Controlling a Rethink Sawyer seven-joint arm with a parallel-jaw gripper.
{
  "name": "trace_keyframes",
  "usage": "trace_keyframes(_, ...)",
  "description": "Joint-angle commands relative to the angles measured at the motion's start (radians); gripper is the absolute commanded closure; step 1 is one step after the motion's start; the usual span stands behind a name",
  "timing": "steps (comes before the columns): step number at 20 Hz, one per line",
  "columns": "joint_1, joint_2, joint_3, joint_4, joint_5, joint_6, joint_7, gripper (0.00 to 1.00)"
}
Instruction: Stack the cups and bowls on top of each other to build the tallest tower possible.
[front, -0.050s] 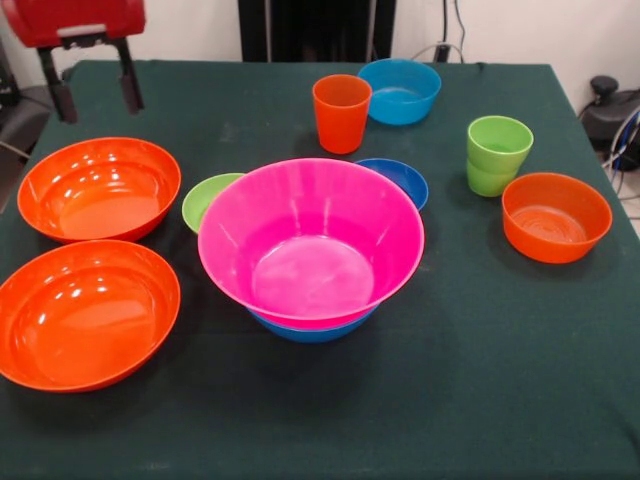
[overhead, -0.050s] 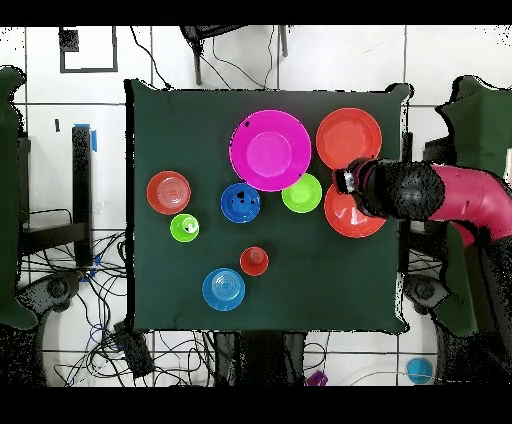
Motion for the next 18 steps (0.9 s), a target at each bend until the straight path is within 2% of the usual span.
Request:
trace_keyframes(1, 0.022, -0.008, -0.026, 0.168, -0.001, -0.106, 0.069, 0.00)
trace_keyframes(6, -0.015, 0.044, -0.020, 0.229, -0.002, -0.196, 0.052, 0.00)
trace_keyframes(9, -0.025, 0.044, -0.039, 0.269, -0.016, -0.212, 0.042, 0.00)
trace_keyframes(14, -0.005, 0.008, -0.112, 0.321, -0.053, -0.192, 0.064, 0.00)
trace_keyframes(18, 0.018, 0.029, -0.172, 0.334, -0.094, -0.217, 0.090, 0.00)
